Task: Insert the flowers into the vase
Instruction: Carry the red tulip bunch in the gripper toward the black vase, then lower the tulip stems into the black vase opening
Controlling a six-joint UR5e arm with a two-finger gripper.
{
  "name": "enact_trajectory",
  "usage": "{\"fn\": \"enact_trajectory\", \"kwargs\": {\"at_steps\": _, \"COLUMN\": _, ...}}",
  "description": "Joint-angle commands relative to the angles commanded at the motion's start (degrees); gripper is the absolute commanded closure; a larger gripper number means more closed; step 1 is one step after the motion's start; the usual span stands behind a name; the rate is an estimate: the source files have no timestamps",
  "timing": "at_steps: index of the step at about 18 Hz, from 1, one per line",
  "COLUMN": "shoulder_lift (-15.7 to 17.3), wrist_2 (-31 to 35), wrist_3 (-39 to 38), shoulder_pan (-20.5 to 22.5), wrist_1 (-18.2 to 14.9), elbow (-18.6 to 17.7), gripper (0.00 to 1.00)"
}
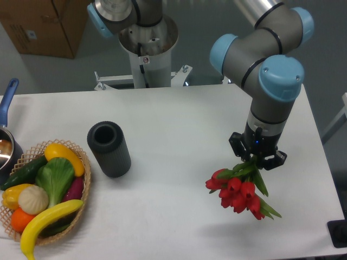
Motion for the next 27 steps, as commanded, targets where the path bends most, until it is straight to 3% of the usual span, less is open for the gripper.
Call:
{"fn": "enact_trajectory", "kwargs": {"at_steps": 4, "shoulder_lift": 1.2, "wrist_2": -4.4, "wrist_3": -0.2, "shoulder_pan": -1.1, "wrist_1": 0.1, "elbow": -0.5, "gripper": 1.00}}
{"fn": "enact_trajectory", "kwargs": {"at_steps": 9, "shoulder_lift": 6.6, "wrist_2": -20.9, "wrist_3": -0.8, "shoulder_pan": -1.2, "wrist_1": 1.7, "elbow": -5.7, "gripper": 1.00}}
{"fn": "enact_trajectory", "kwargs": {"at_steps": 11, "shoulder_lift": 9.9, "wrist_2": -31.7, "wrist_3": -3.8, "shoulder_pan": -1.4, "wrist_1": 6.6, "elbow": -10.4, "gripper": 1.00}}
{"fn": "enact_trajectory", "kwargs": {"at_steps": 14, "shoulder_lift": 12.3, "wrist_2": -47.7, "wrist_3": -10.0, "shoulder_pan": -1.5, "wrist_1": 19.4, "elbow": -18.1, "gripper": 1.00}}
{"fn": "enact_trajectory", "kwargs": {"at_steps": 15, "shoulder_lift": 12.4, "wrist_2": -52.3, "wrist_3": -11.4, "shoulder_pan": -1.3, "wrist_1": 21.0, "elbow": -19.4, "gripper": 1.00}}
{"fn": "enact_trajectory", "kwargs": {"at_steps": 18, "shoulder_lift": 12.7, "wrist_2": -63.0, "wrist_3": -11.8, "shoulder_pan": -1.3, "wrist_1": 21.4, "elbow": -21.2, "gripper": 1.00}}
{"fn": "enact_trajectory", "kwargs": {"at_steps": 22, "shoulder_lift": 15.8, "wrist_2": -72.7, "wrist_3": -11.3, "shoulder_pan": -1.3, "wrist_1": 21.8, "elbow": -25.2, "gripper": 1.00}}
{"fn": "enact_trajectory", "kwargs": {"at_steps": 27, "shoulder_lift": 19.8, "wrist_2": -77.0, "wrist_3": -11.7, "shoulder_pan": -3.3, "wrist_1": 21.8, "elbow": -27.4, "gripper": 1.00}}
